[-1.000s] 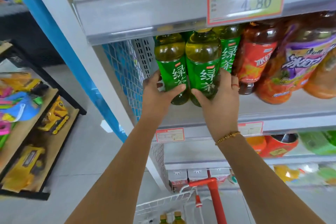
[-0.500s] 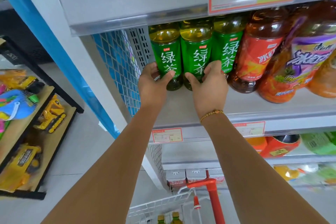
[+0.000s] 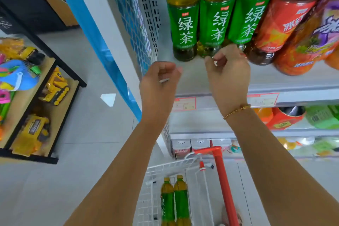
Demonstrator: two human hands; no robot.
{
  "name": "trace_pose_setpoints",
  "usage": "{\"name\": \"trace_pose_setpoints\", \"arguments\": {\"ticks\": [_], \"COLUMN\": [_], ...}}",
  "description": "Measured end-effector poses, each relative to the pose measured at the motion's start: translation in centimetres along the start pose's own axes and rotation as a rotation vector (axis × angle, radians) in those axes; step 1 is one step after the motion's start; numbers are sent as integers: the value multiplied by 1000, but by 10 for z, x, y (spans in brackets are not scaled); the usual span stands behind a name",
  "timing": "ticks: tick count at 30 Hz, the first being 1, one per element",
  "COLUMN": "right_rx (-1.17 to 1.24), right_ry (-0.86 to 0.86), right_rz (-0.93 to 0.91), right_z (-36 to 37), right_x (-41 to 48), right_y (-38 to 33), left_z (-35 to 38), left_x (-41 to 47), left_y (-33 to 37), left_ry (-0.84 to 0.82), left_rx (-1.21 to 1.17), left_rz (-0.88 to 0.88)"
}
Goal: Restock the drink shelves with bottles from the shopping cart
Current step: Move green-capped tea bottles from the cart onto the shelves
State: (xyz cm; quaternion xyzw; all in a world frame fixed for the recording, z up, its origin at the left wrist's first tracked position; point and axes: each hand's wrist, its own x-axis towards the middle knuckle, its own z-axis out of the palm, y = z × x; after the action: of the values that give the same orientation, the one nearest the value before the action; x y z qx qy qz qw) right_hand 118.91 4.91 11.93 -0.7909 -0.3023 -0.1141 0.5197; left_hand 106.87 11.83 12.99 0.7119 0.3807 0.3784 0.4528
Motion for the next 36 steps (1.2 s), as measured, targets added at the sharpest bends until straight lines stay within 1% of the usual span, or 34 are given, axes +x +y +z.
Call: {"name": "trace_pose_setpoints", "arguments": {"ticks": [1,3,5,9,11,13,15,16,18,20,24,28,31,34,36], "right_rx": [13,42,43,-75,-184,-285,-368,-396,-461,-532,-590,-696,-762,-775,-747], "right_ry": [-32,-171,-386,-922,-1092,-1185,-1239,-1253,-1288,-1317,-1324,-1285,-1207,-1197,-1175], "right_rz": [-46,-88,-26,330,517,663,752,790,823,811,805,809,806,839,895], "right_z": [-7,-16,-14,17,40,63,82,90,107,126,157,166,170,174,176], "right_x": [-20,-67,-119,-215,-255,-292,-326,-341,-371,-402,-450,-467,-473,-473,-473], "right_y": [-8,-21,-21,9,37,64,83,90,107,124,155,164,172,173,172], "left_z": [-14,-44,-75,-130,-150,-165,-171,-172,-168,-162,-151,-137,-135,-137,-141], "left_x": [-18,-52,-83,-138,-162,-182,-200,-207,-220,-232,-253,-258,-252,-242,-240], "left_y": [-5,-24,-52,-141,-193,-247,-298,-321,-359,-390,-445,-465,-473,-479,-480], "left_ry": [-7,-33,-48,-103,-152,-217,-252,-281,-356,-382,-355,-272,-232,-306,-350], "left_rx": [36,92,136,318,403,441,464,497,582,605,683,675,587,547,570], "left_rz": [-14,-88,-207,-517,-662,-808,-938,-966,-973,-981,-989,-1018,-1114,-1206,-1235]}}
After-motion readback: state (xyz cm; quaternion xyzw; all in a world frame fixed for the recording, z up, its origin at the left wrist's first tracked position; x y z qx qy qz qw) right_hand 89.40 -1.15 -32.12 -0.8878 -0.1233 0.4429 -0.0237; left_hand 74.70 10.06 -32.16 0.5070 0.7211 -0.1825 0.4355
